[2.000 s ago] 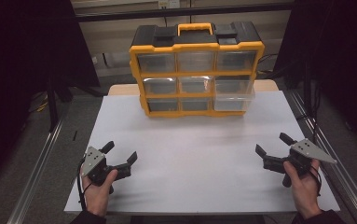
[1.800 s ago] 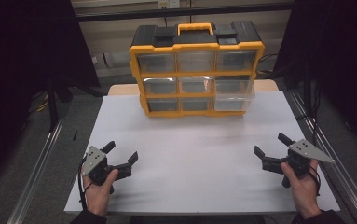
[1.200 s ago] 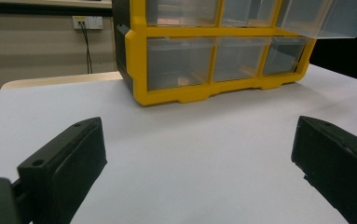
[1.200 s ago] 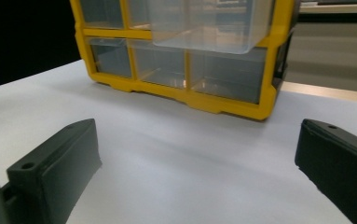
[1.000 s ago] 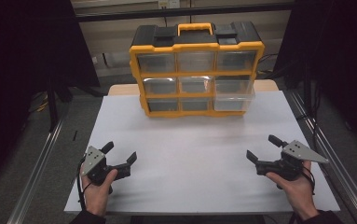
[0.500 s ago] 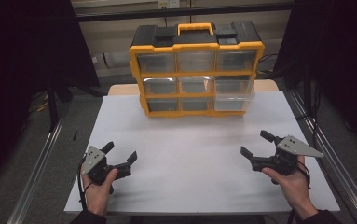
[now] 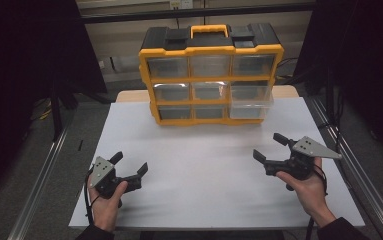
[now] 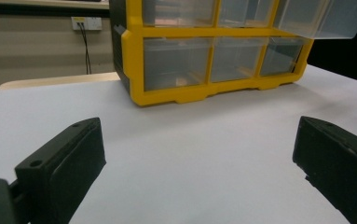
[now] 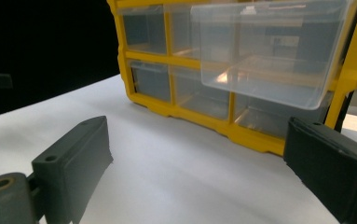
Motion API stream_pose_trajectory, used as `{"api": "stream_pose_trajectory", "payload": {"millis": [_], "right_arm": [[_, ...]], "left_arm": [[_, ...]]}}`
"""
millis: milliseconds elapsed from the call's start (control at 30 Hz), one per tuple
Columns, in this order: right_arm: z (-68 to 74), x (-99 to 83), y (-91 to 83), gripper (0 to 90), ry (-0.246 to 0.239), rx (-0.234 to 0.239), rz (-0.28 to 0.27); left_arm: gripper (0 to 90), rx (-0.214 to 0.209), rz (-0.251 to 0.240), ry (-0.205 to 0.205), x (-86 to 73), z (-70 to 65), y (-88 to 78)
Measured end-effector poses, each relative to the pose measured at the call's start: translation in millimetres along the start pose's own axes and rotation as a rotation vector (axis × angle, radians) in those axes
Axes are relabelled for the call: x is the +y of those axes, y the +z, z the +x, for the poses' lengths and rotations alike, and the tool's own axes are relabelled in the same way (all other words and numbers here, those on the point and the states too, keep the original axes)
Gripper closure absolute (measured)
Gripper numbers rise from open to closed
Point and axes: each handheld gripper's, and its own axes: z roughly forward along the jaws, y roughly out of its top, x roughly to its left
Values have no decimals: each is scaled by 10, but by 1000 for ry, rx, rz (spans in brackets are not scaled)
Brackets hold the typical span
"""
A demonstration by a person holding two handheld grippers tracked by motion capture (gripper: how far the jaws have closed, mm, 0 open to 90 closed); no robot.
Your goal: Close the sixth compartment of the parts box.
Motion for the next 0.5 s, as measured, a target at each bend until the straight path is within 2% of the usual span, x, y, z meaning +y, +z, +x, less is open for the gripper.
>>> {"api": "stream_pose_trajectory", "payload": {"millis": [133, 200, 267, 400, 433, 467, 500], "right_arm": [[10, 54, 49, 115, 5, 14, 2], [19, 54, 70, 114, 9, 9, 0], [26, 54, 88, 114, -3, 20, 12], [58, 75, 133, 123, 1, 25, 7], [61, 83, 143, 128, -4, 31, 6], [69, 93, 155, 154, 3, 36, 2], [69, 100, 167, 186, -3, 49, 3]], "left_arm": [[23, -19, 2, 6, 3, -14, 0], [23, -12, 11, 21, 7, -11, -11], [23, -29, 12, 13, 4, -15, -3], [24, -27, 10, 22, 7, -40, -1], [24, -26, 5, 8, 6, -51, 2], [24, -26, 5, 8, 6, -51, 2], [24, -27, 7, 26, 12, -44, -3]]}}
